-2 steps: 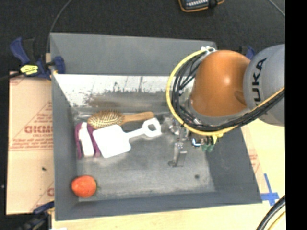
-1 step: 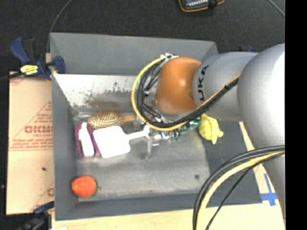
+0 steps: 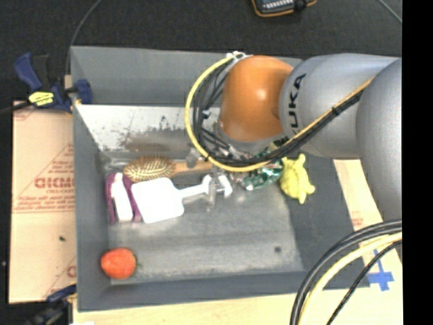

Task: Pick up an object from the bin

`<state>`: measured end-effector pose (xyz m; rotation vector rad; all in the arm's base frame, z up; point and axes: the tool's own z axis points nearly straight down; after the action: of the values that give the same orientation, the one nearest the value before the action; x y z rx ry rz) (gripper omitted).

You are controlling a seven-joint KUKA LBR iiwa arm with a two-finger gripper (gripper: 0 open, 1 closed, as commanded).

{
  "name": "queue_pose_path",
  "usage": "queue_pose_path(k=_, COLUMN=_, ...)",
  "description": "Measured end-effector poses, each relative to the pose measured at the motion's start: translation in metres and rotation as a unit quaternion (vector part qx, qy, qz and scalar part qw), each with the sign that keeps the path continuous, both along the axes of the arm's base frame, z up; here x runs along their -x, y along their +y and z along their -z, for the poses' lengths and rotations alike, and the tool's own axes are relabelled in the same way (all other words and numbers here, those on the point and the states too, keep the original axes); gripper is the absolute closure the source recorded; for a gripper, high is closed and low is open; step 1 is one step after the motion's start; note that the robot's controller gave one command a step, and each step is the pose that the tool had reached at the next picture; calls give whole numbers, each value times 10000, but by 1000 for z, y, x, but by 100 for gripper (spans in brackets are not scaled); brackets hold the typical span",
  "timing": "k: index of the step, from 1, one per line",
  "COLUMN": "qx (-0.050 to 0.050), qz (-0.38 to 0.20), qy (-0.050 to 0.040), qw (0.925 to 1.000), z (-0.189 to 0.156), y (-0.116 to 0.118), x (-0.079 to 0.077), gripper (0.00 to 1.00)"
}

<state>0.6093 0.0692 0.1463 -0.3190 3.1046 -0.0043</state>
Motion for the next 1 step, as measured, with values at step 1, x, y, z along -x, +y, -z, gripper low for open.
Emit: queue_pose_path(k=1, qx=-14, qz=153, qy=53, qw=9999, z=82, y=-15, x=2, gripper=0)
